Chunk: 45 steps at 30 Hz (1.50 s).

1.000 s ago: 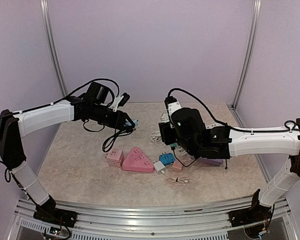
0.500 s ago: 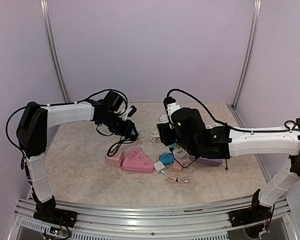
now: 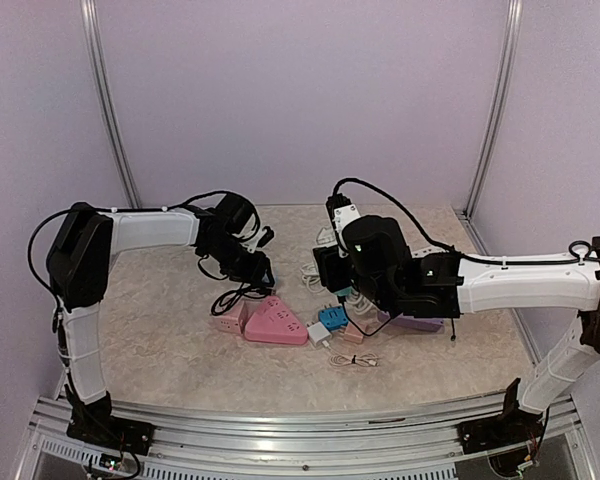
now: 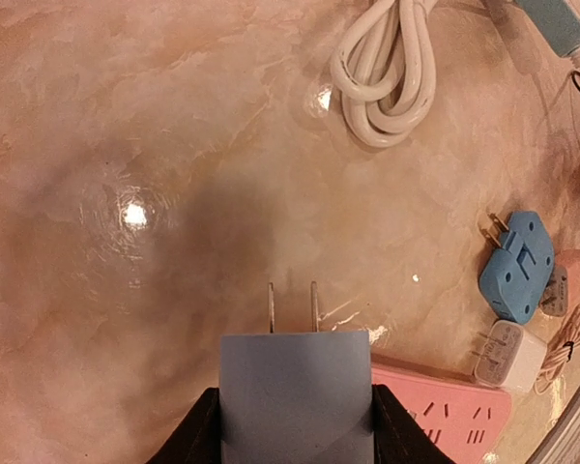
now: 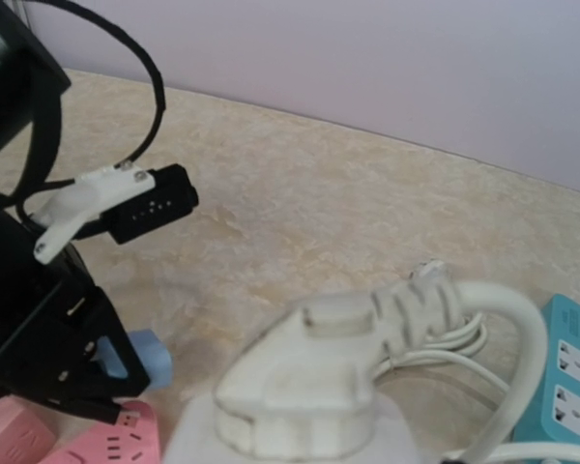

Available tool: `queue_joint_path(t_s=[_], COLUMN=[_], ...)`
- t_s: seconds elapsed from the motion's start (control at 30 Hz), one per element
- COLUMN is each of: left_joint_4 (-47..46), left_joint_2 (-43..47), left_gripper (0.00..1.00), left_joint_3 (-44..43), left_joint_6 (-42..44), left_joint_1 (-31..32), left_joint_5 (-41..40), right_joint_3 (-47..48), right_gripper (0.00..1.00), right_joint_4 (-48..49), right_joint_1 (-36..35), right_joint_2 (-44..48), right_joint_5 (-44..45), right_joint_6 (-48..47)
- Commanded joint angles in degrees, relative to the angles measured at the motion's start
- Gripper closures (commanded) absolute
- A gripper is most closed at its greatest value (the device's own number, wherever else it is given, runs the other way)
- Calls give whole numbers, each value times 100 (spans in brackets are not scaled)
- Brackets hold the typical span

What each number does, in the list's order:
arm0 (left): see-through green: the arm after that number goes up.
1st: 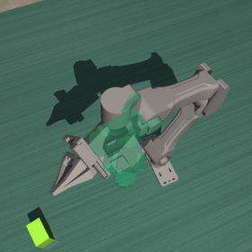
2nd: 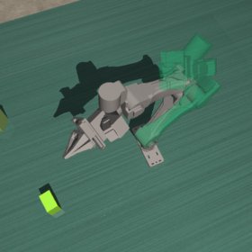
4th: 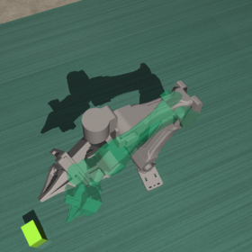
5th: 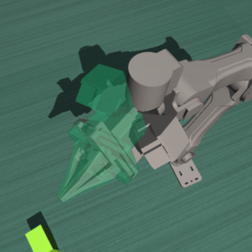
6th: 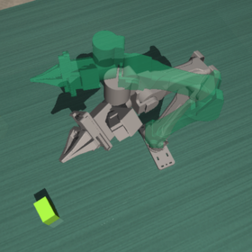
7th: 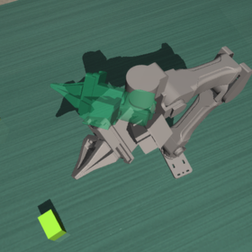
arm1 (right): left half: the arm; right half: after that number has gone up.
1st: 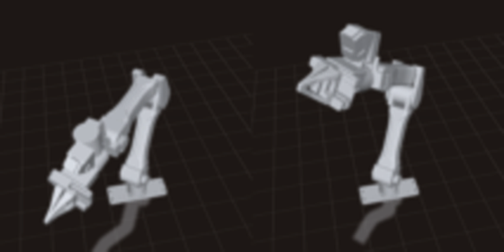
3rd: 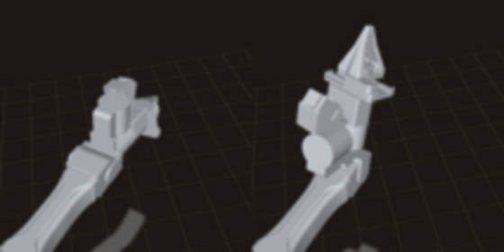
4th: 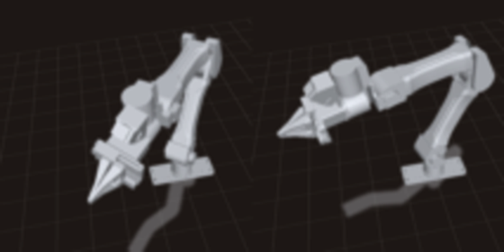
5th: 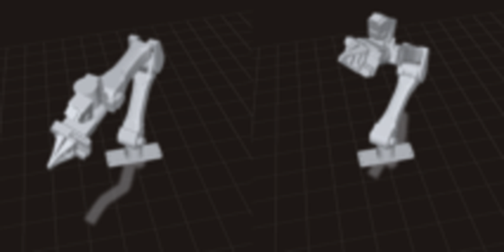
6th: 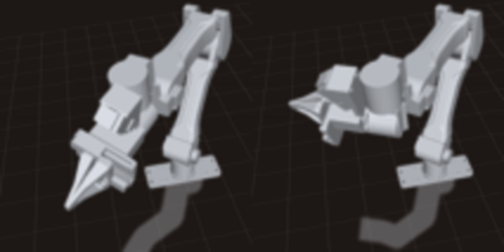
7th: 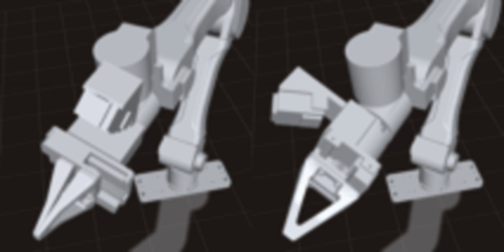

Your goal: Pull the plug off the socket

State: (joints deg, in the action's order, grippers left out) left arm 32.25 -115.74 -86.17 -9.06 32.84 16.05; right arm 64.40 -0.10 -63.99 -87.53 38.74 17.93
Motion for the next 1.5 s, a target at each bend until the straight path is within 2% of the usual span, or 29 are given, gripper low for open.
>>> queue_joint_path(t_s=[0.0, 0.23, 0.53, 0.7, 0.83, 0.97, 1.13, 1.3, 1.47], left_joint_4=[168, 201, 184, 128, -127, -569, -1114, -1313, -1762], left_joint_2=[-171, -218, -144, 22, 418, 1284, 2434, 3157, 3747], left_gripper=[65, 46, 35, 23, 13, 8, 6, 5, 5], left_joint_3=[-218, -225, -214, -164, 14, 365, 853, 1116, 1716], left_joint_6=[-70, -95, -131, -132, -134, -127, 37, 313, 243], left_joint_1=[24, 21, -3, -27, -123, -313, -494, -494, -473], left_joint_5=[-17, 28, 56, -84, -229, -107, 552, 2118, 3182], right_joint_3=[50, 50, 50, -12, -376, -979, -1728, -1878, -1840], right_gripper=[100, 100, 100, 100, 100, 100, 100, 100, 100], right_joint_4=[667, 652, 643, 737, 1161, 1912, 2823, 2804, 2705], right_joint_1=[16, 15, 16, 16, 82, 251, 432, 490, 500], right_joint_2=[253, 249, 262, 315, 546, 948, 1468, 1730, 1718], right_joint_5=[169, 197, 213, 131, -365, -1151, -2454, -3298, -3848], right_joint_6=[-62, -54, -66, -82, -151, -275, -595, -794, -832])
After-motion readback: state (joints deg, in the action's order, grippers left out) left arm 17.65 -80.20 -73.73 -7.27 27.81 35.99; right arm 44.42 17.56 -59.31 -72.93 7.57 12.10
